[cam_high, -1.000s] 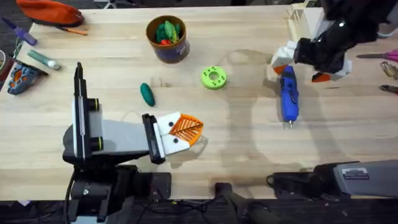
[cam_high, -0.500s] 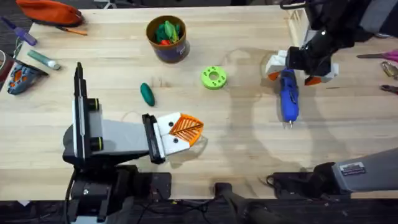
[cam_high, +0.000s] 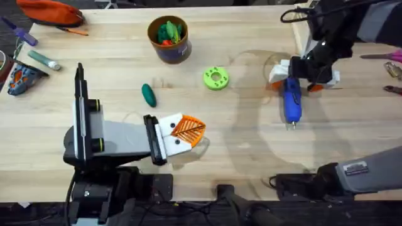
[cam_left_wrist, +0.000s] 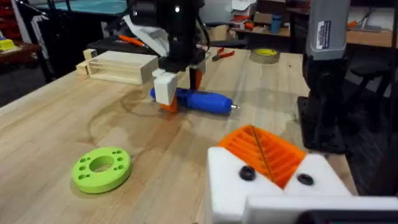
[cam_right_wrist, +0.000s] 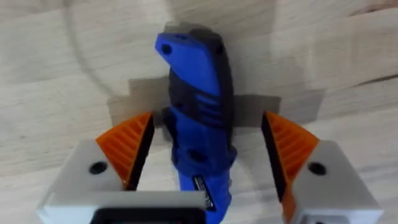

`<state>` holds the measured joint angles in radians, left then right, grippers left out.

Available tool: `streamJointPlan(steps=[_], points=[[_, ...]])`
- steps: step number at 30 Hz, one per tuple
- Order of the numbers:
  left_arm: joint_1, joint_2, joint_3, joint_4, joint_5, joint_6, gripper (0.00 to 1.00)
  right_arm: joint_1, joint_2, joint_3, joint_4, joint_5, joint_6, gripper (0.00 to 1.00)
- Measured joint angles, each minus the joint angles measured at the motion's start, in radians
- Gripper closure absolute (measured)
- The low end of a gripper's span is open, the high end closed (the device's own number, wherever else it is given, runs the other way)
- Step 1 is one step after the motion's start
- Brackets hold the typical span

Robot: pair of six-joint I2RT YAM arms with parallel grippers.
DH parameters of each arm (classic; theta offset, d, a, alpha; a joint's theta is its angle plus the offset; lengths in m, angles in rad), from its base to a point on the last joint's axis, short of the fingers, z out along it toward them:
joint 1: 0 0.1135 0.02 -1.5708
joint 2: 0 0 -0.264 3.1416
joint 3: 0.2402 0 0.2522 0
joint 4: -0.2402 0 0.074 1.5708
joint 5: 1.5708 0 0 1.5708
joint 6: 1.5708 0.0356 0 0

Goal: Pick up the gripper from the table and insert it into the empty holder that is missing its gripper. Then pick up a screw, insert it into the mounting hole, and use the screwdriver to tighten it. Finally, clean up the table by picking up the vegetable and placing it into the bucket.

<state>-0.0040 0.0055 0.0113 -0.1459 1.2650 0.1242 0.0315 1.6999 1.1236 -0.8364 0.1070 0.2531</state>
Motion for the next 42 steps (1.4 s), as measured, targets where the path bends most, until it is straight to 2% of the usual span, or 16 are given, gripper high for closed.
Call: streamJointPlan(steps=[4,14,19,20,22,30,35,42], points=[[0.000,0.000,0.000,0.000,0.000,0.000,0.987,0.000,0.036,-0.003,0.014,-0.001,0.000,0.010],[0.000,0.000,0.000,0.000,0.000,0.000,0.987,0.000,0.036,-0.003,0.022,-0.003,-0.011,0.010],[0.000,0.000,0.000,0.000,0.000,0.000,0.987,0.000,0.036,-0.003,0.025,-0.004,-0.015,0.059],[0.000,0.000,0.000,0.000,0.000,0.000,0.987,0.000,0.036,-0.003,0.029,-0.007,-0.015,0.164],[0.000,0.000,0.000,0.000,0.000,0.000,0.987,0.000,0.036,-0.003,0.029,-0.007,-0.016,0.276],[0.000,0.000,0.000,0.000,0.000,0.000,0.987,0.000,0.036,-0.003,0.030,-0.005,-0.017,0.609],[0.000,0.000,0.000,0.000,0.000,0.000,0.987,0.000,0.036,-0.005,0.031,-0.004,-0.018,0.963],[0.000,0.000,0.000,0.000,0.000,0.000,0.987,0.000,0.036,-0.006,0.033,-0.004,-0.015,0.979]])
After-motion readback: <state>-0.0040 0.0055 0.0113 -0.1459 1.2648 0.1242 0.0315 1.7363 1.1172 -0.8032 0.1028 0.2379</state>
